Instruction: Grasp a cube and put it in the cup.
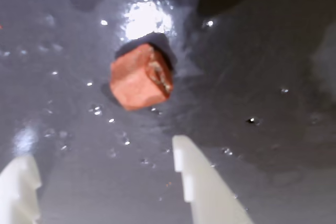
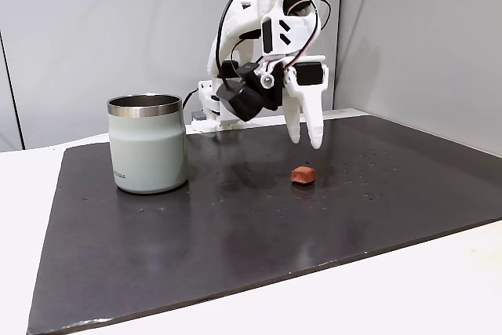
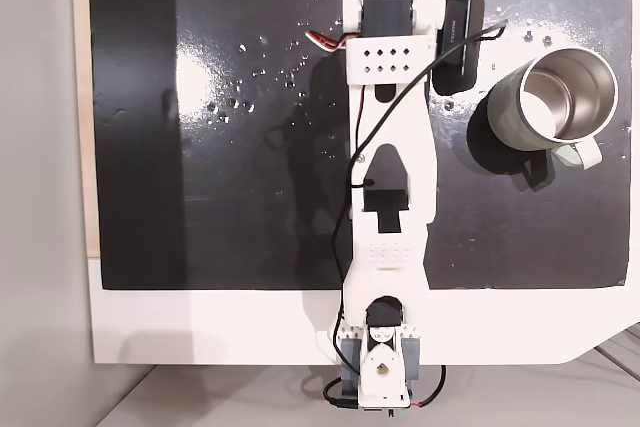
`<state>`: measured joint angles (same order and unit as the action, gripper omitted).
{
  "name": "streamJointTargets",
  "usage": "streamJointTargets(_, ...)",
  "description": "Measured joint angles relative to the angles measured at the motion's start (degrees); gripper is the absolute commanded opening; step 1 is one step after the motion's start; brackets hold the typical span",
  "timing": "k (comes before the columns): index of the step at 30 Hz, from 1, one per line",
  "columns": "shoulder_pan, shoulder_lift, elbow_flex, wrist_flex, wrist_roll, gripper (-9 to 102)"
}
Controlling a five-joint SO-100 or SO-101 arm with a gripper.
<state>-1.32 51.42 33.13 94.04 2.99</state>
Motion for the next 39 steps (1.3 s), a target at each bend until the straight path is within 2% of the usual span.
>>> streamJointTargets(8, 0.1, -4.5, -3.2, 1.6, 0.0, 28)
streamJointTargets(17, 0.4, -16.4, -19.5, 8.3, -0.1, 28)
streamJointTargets(39, -0.4, -24.3, -26.3, 8.3, -0.5, 27)
